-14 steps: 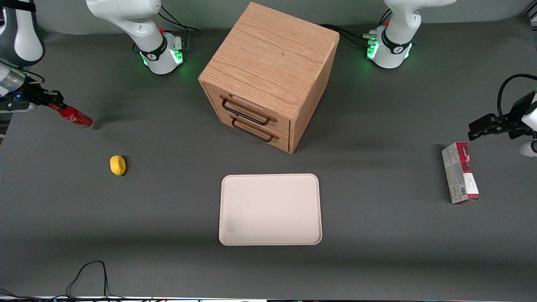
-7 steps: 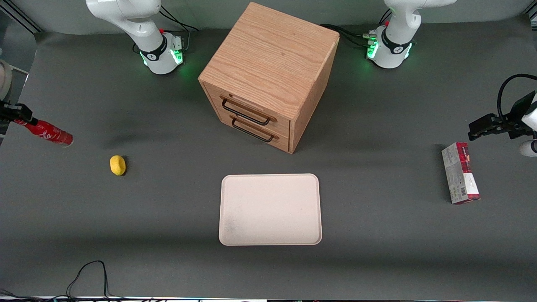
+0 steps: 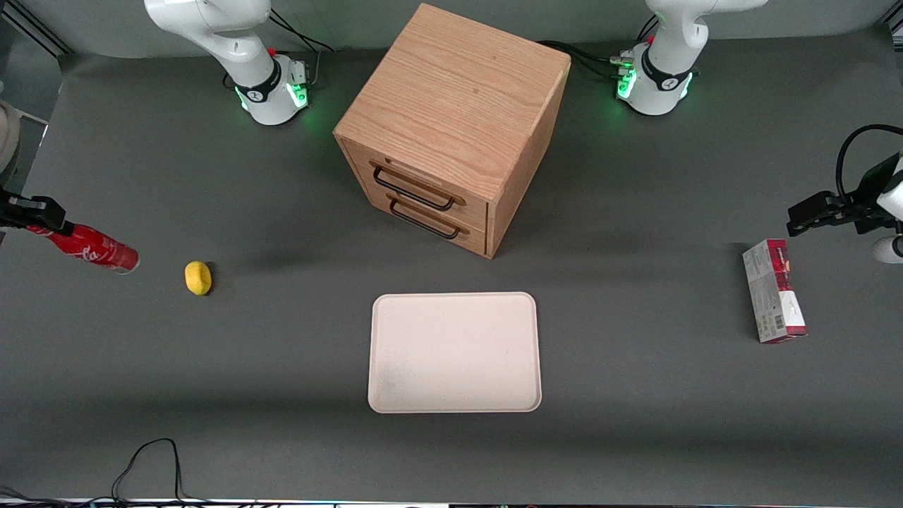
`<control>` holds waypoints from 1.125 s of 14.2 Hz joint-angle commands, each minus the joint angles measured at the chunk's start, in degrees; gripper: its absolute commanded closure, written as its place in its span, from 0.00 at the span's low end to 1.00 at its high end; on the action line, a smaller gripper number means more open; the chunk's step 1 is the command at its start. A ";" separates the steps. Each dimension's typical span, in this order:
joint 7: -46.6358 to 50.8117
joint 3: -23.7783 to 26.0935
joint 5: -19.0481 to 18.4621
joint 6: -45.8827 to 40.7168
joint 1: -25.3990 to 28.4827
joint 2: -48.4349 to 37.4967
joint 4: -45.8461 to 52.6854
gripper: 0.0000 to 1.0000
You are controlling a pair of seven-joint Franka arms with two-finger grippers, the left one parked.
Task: Place coke bottle on tray
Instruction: 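Lift the bottle and carry it toward the cream tray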
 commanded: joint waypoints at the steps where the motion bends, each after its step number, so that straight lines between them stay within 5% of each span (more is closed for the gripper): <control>1: 5.37 4.99 1.49 -5.81 -0.68 7.74 13.49 1.00; 10: 23.20 20.47 0.71 -0.14 1.77 21.72 28.82 1.00; 16: 32.90 24.78 -11.33 6.82 10.29 33.06 29.17 1.00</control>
